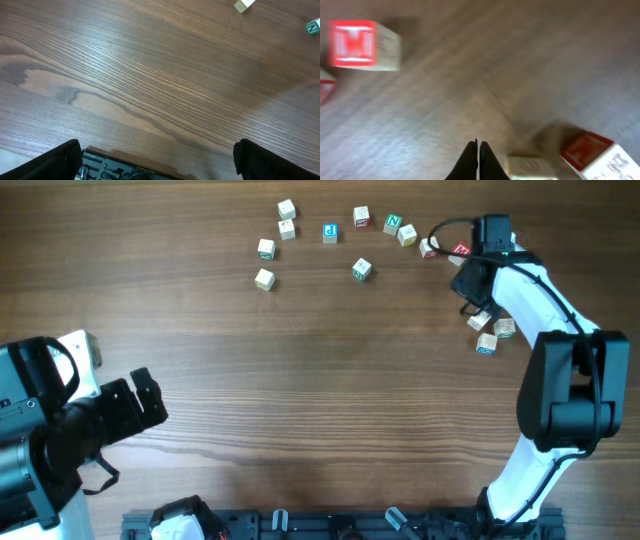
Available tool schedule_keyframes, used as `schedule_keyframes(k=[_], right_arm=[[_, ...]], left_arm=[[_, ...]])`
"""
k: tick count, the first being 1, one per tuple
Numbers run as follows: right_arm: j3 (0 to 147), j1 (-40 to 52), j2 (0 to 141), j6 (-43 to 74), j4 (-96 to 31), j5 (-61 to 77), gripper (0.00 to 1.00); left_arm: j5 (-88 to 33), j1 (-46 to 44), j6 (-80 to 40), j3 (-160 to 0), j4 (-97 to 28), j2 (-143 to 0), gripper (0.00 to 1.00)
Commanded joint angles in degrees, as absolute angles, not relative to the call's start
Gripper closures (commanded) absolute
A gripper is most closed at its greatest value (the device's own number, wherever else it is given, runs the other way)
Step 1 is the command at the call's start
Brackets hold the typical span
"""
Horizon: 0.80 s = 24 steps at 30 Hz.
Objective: Form a circle
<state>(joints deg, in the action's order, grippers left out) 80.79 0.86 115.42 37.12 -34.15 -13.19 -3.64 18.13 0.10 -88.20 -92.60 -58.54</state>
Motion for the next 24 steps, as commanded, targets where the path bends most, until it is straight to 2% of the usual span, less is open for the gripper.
schedule_keyframes(k=[1, 24], right_arm=[[81.6, 0.7, 115.8, 33.5, -34.5, -9.6, 0.96], [81.3, 0.7, 115.9, 40.7, -41.5, -15.6, 0.95]], left_arm=[[-3.1, 18.5, -0.4, -87.9, -92.4, -58.1, 0.00], [-3.1, 18.5, -0.5, -87.9, -92.4, -58.1, 0.00]])
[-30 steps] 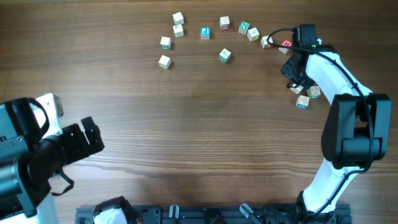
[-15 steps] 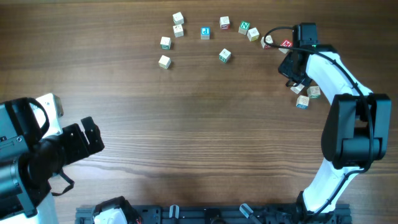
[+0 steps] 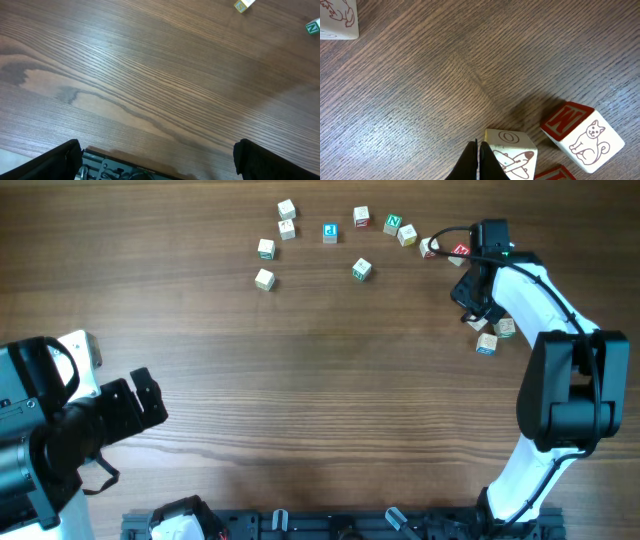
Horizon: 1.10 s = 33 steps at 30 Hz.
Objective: Form a circle
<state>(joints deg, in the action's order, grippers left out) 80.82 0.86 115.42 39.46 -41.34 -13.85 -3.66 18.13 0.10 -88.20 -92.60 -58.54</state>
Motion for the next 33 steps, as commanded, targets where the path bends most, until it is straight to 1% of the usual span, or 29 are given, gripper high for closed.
schedule_keyframes(k=[1, 4, 6, 8, 10, 14, 16, 25, 28, 33], right_arm=[[81.3, 0.7, 115.9, 40.7, -41.5, -15.7, 0.95], [81.3, 0.7, 115.9, 40.1, -40.6, -15.7, 0.96], [81.3, 0.7, 115.9, 35.6, -38.4, -13.9, 0.96], [81.3, 0.7, 115.9, 29.5, -36.0, -8.5, 0.95], [81.3, 0.7, 115.9, 27.6, -36.0, -5.9, 0.96], [81.3, 0.7, 115.9, 30.1, -39.5, -6.8, 0.96], [81.3, 0.7, 115.9, 32.2, -41.5, -10.2, 0.96], [81.3, 0.7, 115.9, 35.0, -41.8, -12.6, 0.96], [81.3, 0.7, 115.9, 37.6, -43.2, -14.7, 0.95], [81.3, 0.7, 115.9, 37.5, -42.9, -14.7, 0.95]], left_arm=[[-3.1, 18.5, -0.5, -87.9, -92.4, -58.1, 0.00], [-3.1, 18.5, -0.4, -87.9, -92.4, -58.1, 0.00], [-3.1, 18.5, -0.5, -87.9, -92.4, -58.1, 0.00], [-3.1, 18.5, -0.4, -87.9, -92.4, -58.1, 0.00], [-3.1, 18.5, -0.5, -87.9, -92.4, -58.1, 0.00], [-3.1, 18.5, -0.4, -87.9, -92.4, -58.1, 0.00], [-3.1, 18.5, -0.4, -87.9, -92.4, -58.1, 0.00], [-3.1, 18.5, -0.5, -87.9, -92.4, -58.1, 0.00], [-3.1, 18.5, -0.4, -87.9, -92.4, -58.1, 0.00], [-3.1, 18.5, -0.4, -87.9, -92.4, -58.1, 0.00]])
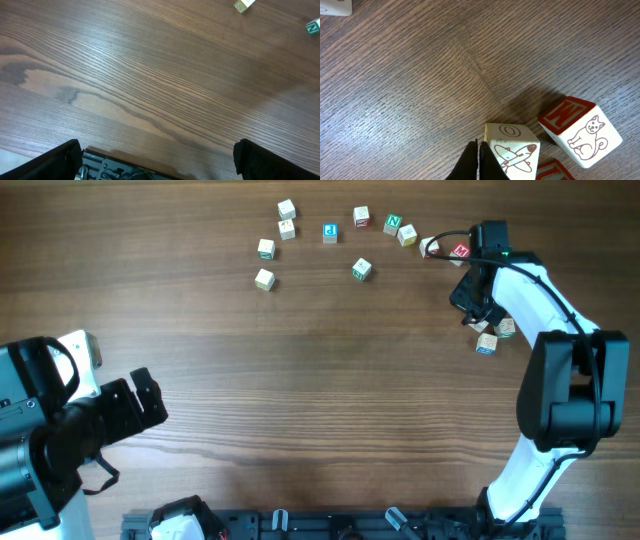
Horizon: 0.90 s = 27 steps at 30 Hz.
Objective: Form a circle
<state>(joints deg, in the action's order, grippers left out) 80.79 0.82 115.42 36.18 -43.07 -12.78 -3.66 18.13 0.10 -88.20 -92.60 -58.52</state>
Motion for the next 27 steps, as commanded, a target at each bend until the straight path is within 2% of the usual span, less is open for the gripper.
schedule_keyframes(k=[1, 14, 27], right_arm=[[81.3, 0.7, 115.9, 37.4, -42.7, -14.7, 0.96], [81.6, 0.0, 115.8, 38.0, -38.2, -17.1, 0.96], [85.9, -4.8, 115.8, 39.2, -47.3, -17.0, 0.95]], left_arm=[[-3.1, 18.5, -0.5, -87.9, -92.4, -58.1, 0.00], [-3.1, 18.5, -0.5, -87.9, -92.4, -58.1, 0.00], [-3.1, 18.5, -0.5, -87.9, -92.4, -58.1, 0.00]])
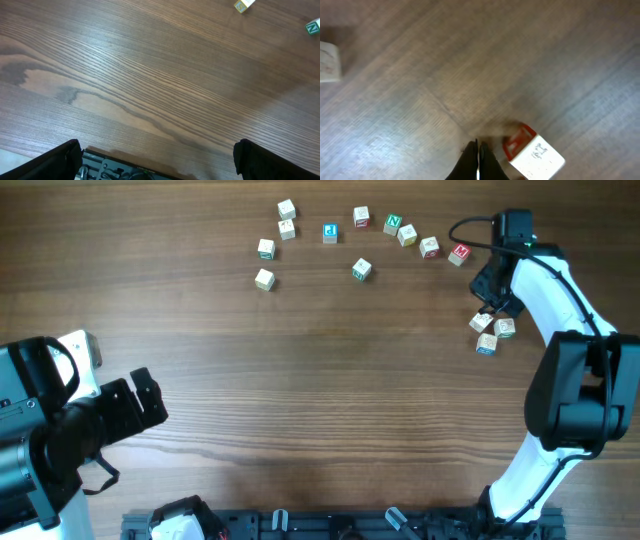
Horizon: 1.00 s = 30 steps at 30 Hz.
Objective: Form a circle
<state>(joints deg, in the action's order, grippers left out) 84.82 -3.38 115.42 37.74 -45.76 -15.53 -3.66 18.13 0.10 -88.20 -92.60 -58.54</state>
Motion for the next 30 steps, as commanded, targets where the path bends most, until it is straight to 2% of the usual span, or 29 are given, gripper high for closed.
schedule_keyframes(k=[1, 5, 12, 20, 24, 30], right_arm=[[85.9, -5.2, 115.8, 39.1, -48.0, -16.9, 0.96], [85.9, -5.5, 115.6, 32.7, -50.3, -16.6, 0.96], [85.9, -5.3, 109.9, 33.0, -52.4, -16.4, 0.96], [83.8, -1.2, 106.3, 23.9, -58.9, -5.0, 0.96], [80.1, 2.0, 106.4, 22.5, -57.1, -4.8, 0.96], [73.9, 1.8, 106.4, 18.9, -50.9, -4.8, 0.96]], left_arm=[[-3.1, 18.5, -0.5, -87.9, -92.4, -58.1, 0.00], [-3.1, 18.5, -0.5, -87.9, -92.4, -58.1, 0.00], [-3.1, 18.5, -0.4, -87.9, -92.4, -58.1, 0.00], [-3.1, 18.5, -0.5, -87.9, -92.4, -58.1, 0.00], [-3.1, 18.5, -0.4, -87.9, -92.4, -58.1, 0.00], [-3.1, 18.5, -0.5, -87.9, -92.4, -58.1, 0.00]])
